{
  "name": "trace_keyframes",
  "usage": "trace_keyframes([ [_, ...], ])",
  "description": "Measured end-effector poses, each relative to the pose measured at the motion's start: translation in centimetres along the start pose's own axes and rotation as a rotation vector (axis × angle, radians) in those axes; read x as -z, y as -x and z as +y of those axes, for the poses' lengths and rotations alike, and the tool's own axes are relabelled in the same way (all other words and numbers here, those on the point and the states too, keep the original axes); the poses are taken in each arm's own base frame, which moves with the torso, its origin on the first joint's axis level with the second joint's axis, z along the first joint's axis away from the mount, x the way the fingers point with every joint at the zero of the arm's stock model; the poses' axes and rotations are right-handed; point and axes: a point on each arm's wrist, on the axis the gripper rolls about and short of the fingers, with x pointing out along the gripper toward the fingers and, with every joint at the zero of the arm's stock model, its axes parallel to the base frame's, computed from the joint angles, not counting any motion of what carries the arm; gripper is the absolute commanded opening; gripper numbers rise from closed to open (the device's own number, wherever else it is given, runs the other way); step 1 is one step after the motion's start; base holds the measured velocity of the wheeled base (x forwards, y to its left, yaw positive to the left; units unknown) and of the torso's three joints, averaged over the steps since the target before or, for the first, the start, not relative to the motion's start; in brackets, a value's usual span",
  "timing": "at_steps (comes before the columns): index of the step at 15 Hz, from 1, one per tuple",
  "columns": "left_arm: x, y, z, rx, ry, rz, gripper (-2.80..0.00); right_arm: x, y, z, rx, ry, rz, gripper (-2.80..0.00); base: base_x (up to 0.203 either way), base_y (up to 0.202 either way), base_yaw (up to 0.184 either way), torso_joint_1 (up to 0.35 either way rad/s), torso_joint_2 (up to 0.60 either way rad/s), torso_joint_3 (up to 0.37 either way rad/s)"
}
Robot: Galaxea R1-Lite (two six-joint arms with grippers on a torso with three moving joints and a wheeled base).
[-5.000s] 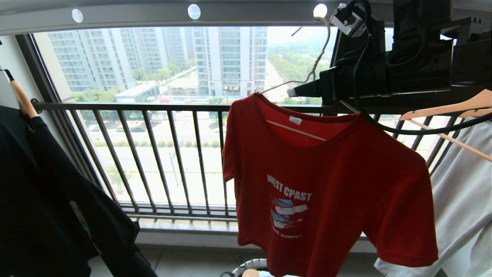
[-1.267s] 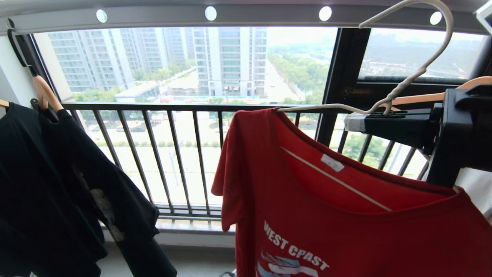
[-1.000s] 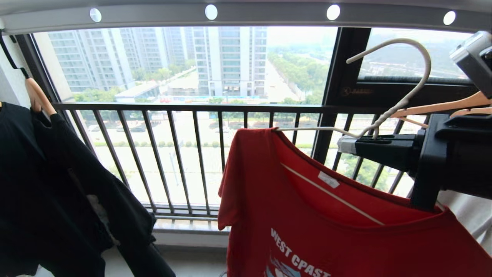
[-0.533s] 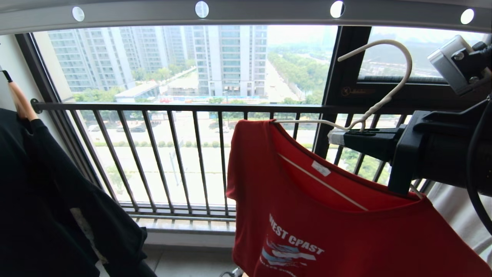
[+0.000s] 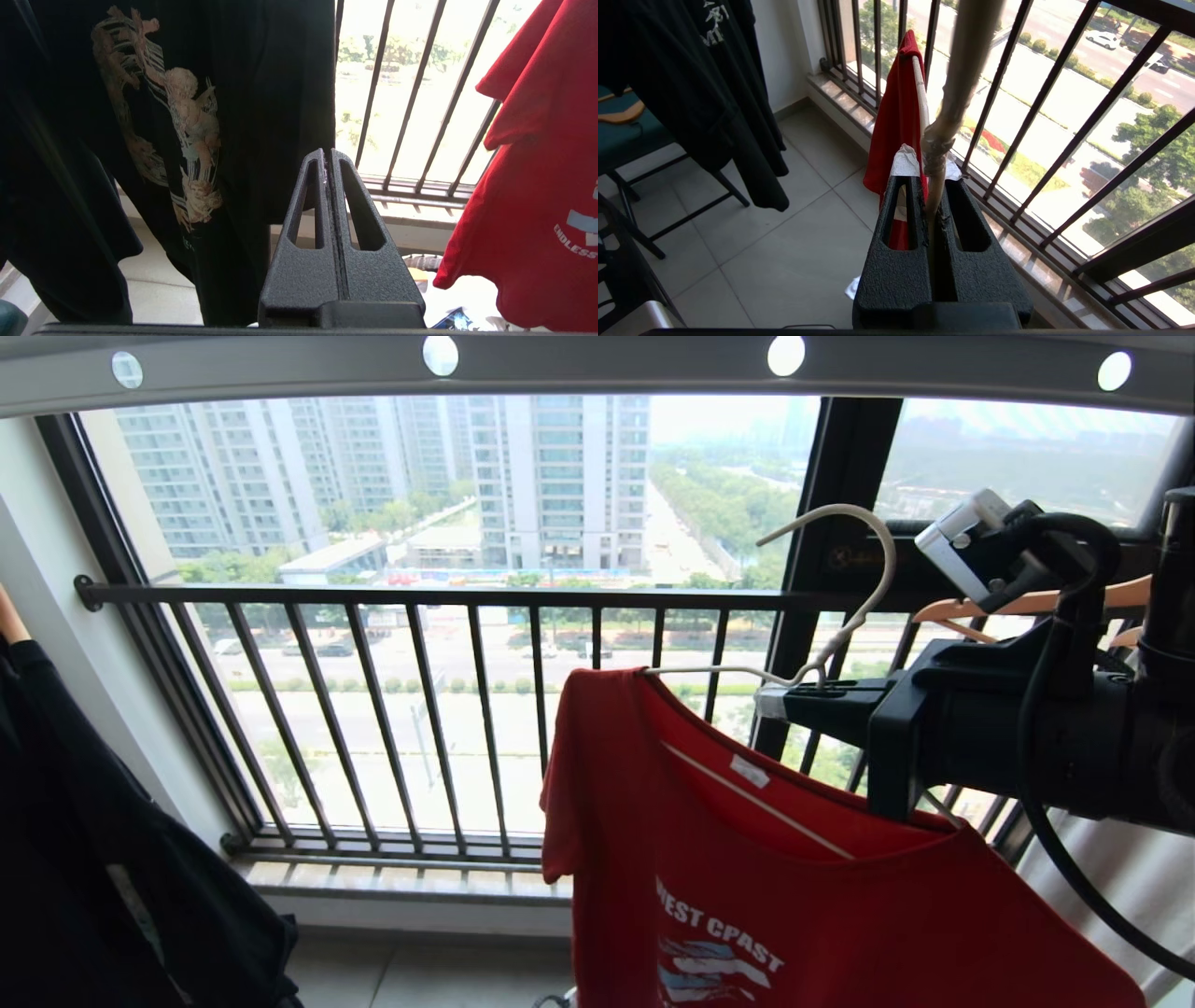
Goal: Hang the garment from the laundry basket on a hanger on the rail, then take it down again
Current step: Take the clothes off the clothes rack
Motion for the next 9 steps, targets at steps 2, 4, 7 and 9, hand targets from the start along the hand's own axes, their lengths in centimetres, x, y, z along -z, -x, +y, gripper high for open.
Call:
trace_keyframes([
  [2, -3.0, -0.1, -0.2, 0.022, 0.016, -0.022, -2.80, 0.2, -0.6, -0.1, 0.000, -0.001, 0.008, -2.80, 0.000, 0.000, 0.000, 0.000, 0.00, 0.000],
  [4, -6.8, -0.9, -0.5, 0.095, 0.025, -0.016, -2.80, 0.3, -1.2, -0.1, 0.003, 0.000, -0.003, -2.80, 0.000, 0.000, 0.000, 0.000, 0.00, 0.000],
  [7, -12.1, -3.9, -1.5, 0.285, 0.032, 0.053, -2.80, 0.6, -1.7, -0.2, 0.005, -0.003, 0.008, -2.80, 0.000, 0.000, 0.000, 0.000, 0.00, 0.000],
  [9, -14.5, -7.3, -2.4, 0.455, 0.045, 0.141, -2.80, 0.5, -1.9, -0.3, 0.011, -0.025, -0.008, -2.80, 0.000, 0.000, 0.000, 0.000, 0.00, 0.000],
])
